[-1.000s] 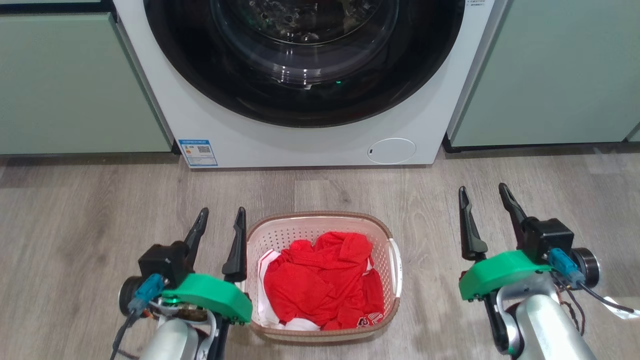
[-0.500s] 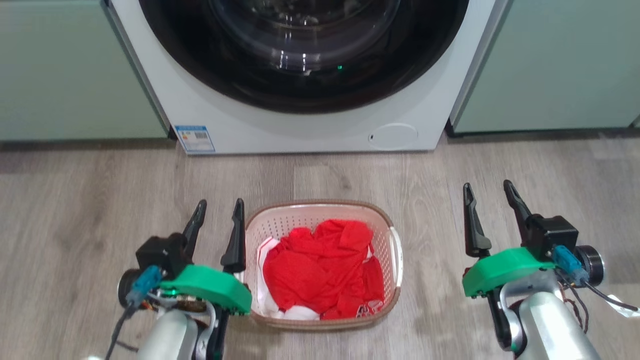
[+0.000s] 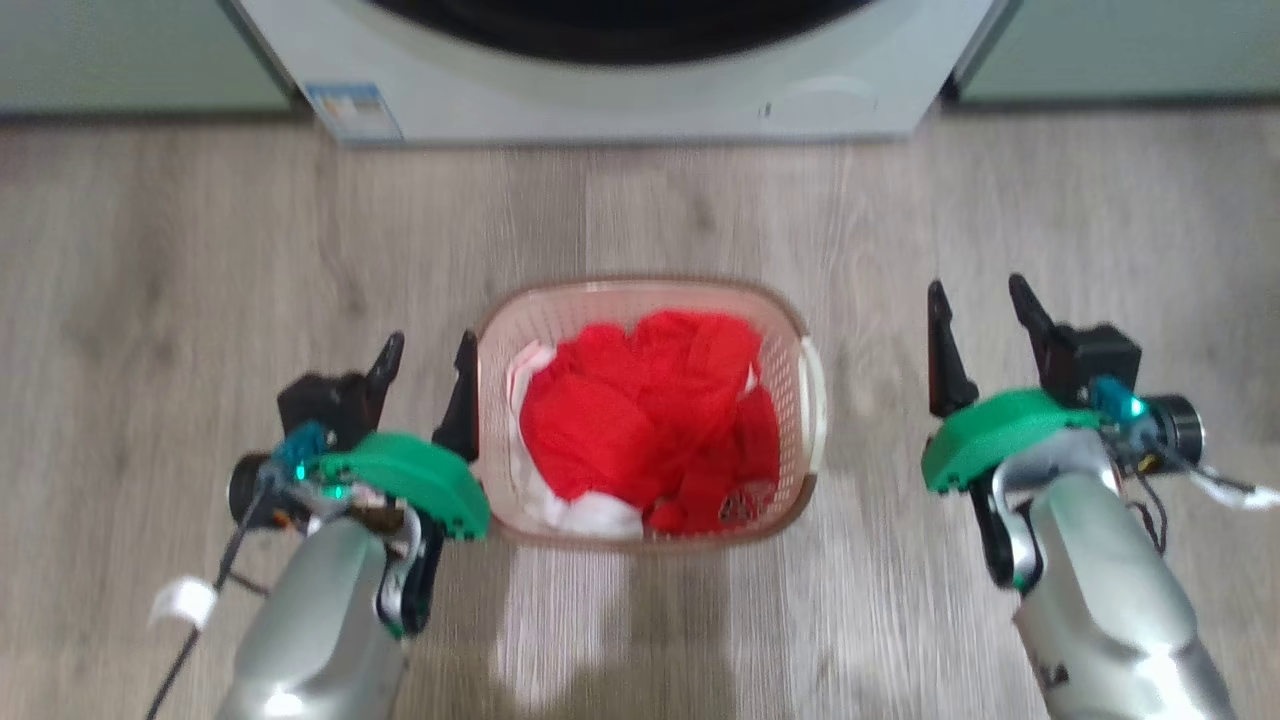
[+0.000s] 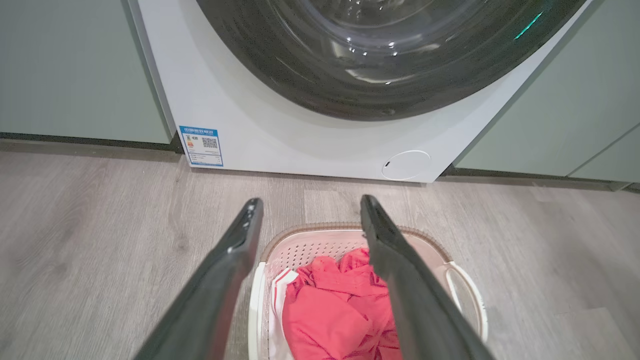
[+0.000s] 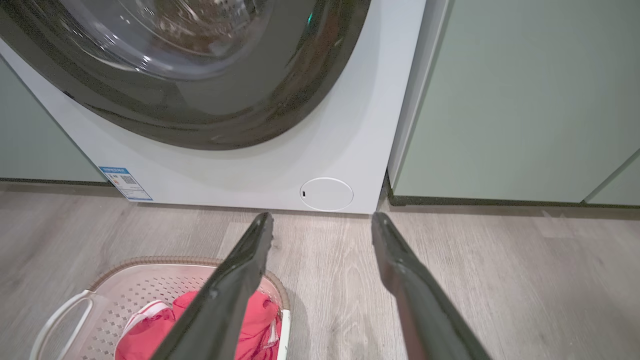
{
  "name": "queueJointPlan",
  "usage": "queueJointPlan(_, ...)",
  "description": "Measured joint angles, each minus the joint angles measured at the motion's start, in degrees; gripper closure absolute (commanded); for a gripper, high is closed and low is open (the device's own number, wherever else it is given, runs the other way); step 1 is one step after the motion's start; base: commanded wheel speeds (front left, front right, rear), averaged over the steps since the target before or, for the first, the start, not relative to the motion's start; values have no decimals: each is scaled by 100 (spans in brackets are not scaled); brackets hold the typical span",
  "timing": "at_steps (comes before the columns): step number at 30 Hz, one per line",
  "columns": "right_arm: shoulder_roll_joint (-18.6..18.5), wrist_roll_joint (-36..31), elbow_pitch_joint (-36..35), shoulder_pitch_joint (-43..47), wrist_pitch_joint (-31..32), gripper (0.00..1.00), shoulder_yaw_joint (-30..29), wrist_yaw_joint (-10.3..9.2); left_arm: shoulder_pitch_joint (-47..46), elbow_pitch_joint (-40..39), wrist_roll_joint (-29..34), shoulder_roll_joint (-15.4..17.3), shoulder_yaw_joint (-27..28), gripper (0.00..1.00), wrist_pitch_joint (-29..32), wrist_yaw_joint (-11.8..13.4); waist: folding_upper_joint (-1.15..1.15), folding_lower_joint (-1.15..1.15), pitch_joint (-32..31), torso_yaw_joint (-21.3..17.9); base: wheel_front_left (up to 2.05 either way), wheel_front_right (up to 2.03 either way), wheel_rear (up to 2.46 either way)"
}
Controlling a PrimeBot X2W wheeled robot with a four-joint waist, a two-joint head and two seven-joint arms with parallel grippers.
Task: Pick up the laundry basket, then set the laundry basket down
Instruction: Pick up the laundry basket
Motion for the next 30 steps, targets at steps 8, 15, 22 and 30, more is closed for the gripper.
queueJointPlan(8,-38,283,899,-1072,358,0,276,0,-1345,1433,64,-51,-98,0,0,-175,0,1,1076,-19,0,0,0)
queueJointPlan(15,-82,334,1601,-1634,558,0,588,0,-2034,2397,177,-65,-140,0,0,-296,0,2,1783,-76,0,0,0)
queueJointPlan(22,-89,936,2137,-2018,627,0,1061,0,-2518,3304,272,-64,-246,0,0,-402,0,1,2347,-170,0,0,0)
queueJointPlan(30,-94,1538,2493,-2425,866,0,1560,0,-3074,4083,313,-60,-381,0,108,-449,0,0,2633,-193,0,0,0)
